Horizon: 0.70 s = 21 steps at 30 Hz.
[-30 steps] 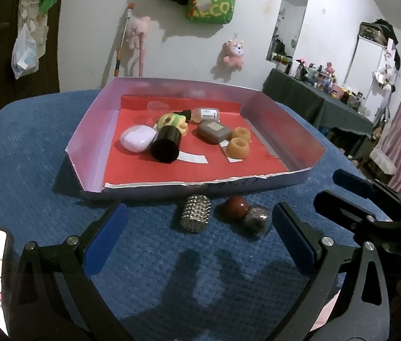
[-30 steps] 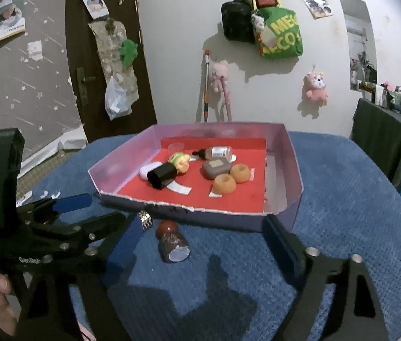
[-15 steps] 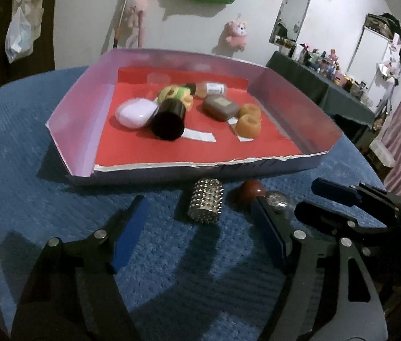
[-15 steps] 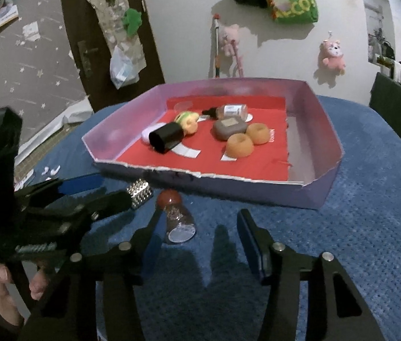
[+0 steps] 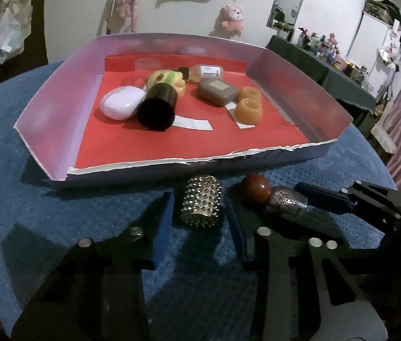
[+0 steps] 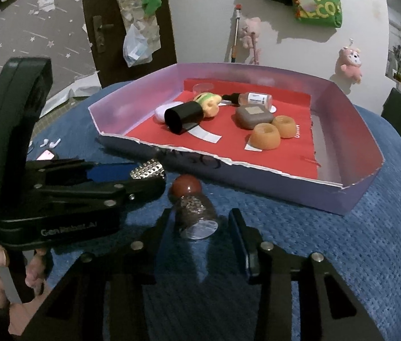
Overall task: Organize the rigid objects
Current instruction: 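Grasp the studded metal cylinder with the left tool while the right tool grasps the red-topped bottle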
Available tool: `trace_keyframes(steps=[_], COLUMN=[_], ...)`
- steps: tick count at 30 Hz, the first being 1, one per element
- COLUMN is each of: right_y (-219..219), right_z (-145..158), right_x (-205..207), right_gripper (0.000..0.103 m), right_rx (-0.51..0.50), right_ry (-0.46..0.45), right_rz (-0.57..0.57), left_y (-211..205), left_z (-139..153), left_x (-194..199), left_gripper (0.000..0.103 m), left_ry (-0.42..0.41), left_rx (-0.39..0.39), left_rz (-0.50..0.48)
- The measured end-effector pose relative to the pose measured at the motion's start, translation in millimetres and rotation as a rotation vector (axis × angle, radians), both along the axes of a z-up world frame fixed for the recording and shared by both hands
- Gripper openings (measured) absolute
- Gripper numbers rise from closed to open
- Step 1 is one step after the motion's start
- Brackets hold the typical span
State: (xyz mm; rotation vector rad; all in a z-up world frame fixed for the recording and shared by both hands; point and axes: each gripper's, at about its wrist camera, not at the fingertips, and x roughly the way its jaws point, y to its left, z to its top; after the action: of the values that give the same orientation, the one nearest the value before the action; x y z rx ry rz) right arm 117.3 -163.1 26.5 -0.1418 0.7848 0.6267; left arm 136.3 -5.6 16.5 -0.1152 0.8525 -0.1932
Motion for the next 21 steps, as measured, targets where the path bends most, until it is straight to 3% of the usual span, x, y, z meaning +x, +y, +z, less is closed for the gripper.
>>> trace_keyframes(steps=[7, 21], right_y=[6.0, -6.1], right_z=[-4.5, 3.6], right_x=[0.8, -4.4], right_gripper=[0.037, 0.035], right_rx=[-0.017, 0.038], right_ry=[-0.012, 0.007], right_rz=[0.011, -0.013], left_y=[0.6, 1.7], left_z=[-0.3, 9.0], left_x=[-0.2, -13.6], left_gripper=[0.024, 0.024], left_ry=[-0.005, -0.038], left_rx=[-0.016, -0.045], left_rz=[-0.019, -0.029])
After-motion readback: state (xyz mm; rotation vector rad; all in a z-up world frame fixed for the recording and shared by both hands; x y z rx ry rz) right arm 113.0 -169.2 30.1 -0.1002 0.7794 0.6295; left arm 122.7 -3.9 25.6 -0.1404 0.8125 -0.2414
